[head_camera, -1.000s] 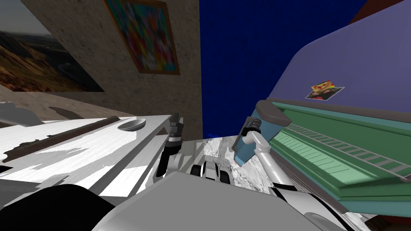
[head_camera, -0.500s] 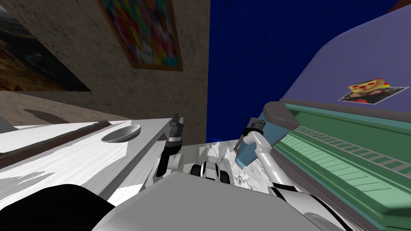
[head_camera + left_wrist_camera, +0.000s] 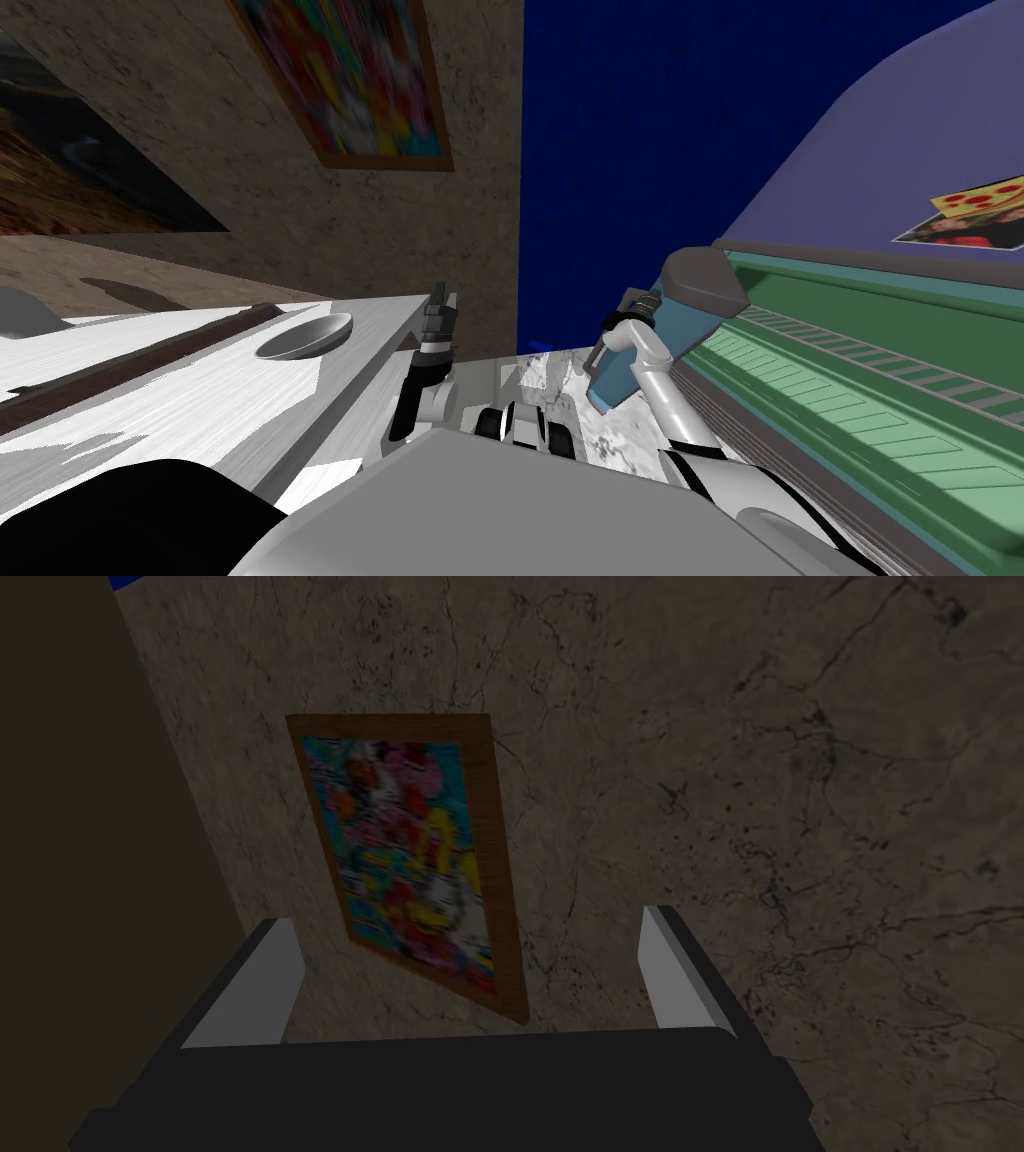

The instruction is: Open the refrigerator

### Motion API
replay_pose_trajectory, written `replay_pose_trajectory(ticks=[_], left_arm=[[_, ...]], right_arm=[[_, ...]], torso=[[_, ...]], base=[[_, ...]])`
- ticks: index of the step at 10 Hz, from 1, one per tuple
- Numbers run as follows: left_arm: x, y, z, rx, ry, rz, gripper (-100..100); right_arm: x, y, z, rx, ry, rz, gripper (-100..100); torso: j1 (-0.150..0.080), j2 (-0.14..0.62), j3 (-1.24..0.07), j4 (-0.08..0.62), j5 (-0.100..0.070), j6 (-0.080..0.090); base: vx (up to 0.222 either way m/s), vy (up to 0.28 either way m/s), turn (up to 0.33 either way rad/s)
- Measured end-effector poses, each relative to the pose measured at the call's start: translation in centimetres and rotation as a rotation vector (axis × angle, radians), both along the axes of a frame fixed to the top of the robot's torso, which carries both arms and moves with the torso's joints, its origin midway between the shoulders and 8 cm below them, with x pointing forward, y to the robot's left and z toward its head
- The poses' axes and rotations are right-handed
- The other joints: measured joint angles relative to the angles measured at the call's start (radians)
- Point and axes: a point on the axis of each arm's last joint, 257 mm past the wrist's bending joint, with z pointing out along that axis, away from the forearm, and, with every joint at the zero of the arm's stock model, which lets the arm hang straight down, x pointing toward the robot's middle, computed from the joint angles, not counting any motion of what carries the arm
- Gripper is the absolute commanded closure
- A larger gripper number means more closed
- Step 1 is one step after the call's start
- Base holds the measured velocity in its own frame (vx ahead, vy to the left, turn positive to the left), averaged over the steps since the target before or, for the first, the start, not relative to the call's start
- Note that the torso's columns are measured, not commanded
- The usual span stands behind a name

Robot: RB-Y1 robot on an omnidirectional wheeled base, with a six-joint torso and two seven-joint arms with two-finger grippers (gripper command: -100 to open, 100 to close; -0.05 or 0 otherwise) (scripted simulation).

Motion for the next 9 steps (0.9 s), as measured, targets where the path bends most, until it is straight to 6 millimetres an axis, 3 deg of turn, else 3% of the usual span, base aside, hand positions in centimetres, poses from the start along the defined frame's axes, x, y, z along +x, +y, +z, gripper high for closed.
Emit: replay_pose_trajectory(ticks=[6, 7, 9], left_arm=[[0.0, 0.0, 0.0, 0.000, 0.000, 0.000, 0], [0.0, 0.0, 0.0, 0.000, 0.000, 0.000, 0], [0.0, 0.0, 0.0, 0.000, 0.000, 0.000, 0]], right_arm=[[0.8, 1.0, 2.0, 0.001, 0.024, -0.013, -100], [0.8, 1.1, 1.6, 0.003, 0.035, -0.013, 0], [0.8, 1.1, 1.4, 0.005, 0.037, -0.014, 0]], torso=[[0.008, 0.004, 0.001, 0.010, 0.009, -0.001], [0.010, 0.006, 0.003, 0.006, 0.006, -0.002], [0.010, 0.000, 0.001, -0.004, -0.001, -0.005]], base=[[-0.020, -0.001, 0.020], [0.007, 0.000, 0.003], [0.000, 0.000, 0.000]])
